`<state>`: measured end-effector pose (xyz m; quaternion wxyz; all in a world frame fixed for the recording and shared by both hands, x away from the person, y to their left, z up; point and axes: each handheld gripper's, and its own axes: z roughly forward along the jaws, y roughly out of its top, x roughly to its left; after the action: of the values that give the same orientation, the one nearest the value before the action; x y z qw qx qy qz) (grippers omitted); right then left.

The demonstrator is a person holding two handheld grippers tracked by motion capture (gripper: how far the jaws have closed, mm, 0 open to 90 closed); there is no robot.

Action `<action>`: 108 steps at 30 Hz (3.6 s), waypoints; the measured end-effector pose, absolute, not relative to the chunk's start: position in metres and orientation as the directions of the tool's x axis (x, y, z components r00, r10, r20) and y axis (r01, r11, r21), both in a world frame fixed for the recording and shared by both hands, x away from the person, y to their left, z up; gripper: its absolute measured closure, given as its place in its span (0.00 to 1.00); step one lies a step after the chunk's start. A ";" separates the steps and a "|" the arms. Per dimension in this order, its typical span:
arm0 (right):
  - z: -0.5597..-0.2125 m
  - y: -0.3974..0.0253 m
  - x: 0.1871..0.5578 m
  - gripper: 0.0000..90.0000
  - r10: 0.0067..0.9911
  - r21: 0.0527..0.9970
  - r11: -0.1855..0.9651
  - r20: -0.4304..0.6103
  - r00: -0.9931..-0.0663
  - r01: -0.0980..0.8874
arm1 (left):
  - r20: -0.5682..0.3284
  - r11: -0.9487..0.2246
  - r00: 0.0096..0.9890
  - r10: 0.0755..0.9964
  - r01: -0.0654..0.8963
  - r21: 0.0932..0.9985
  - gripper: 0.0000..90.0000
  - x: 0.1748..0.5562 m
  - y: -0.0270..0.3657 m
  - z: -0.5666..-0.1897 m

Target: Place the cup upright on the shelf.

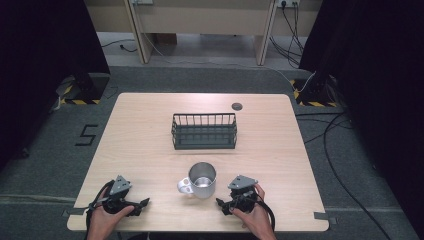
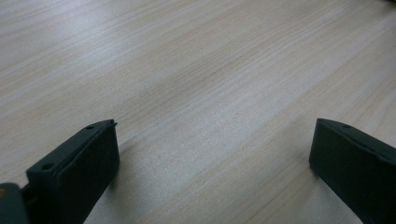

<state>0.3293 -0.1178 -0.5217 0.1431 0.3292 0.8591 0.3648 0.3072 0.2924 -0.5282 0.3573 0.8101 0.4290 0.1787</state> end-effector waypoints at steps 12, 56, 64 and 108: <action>-0.516 -0.117 0.325 0.17 0.653 0.764 0.494 -0.012 -0.757 0.415 | -0.017 -0.377 0.568 0.823 0.567 0.732 0.01 0.307 0.292 -0.528; -0.483 -0.096 0.320 0.17 0.568 0.954 0.241 0.012 -0.823 0.180 | -0.019 -0.374 0.567 0.824 0.568 0.733 0.01 0.307 0.292 -0.528; -0.484 -0.090 0.324 0.16 0.575 0.960 0.217 0.022 -0.818 0.179 | -0.019 -0.374 0.567 0.824 0.568 0.733 0.01 0.307 0.292 -0.528; -0.497 -0.054 0.350 0.06 0.574 0.977 0.120 0.078 -0.815 0.178 | -0.019 -0.374 0.567 0.824 0.568 0.733 0.01 0.306 0.292 -0.528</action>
<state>0.3499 -0.0542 -0.4967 0.1620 0.2573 0.7307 0.6112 0.3064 0.2923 -0.5282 0.3581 0.8095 0.4297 0.1785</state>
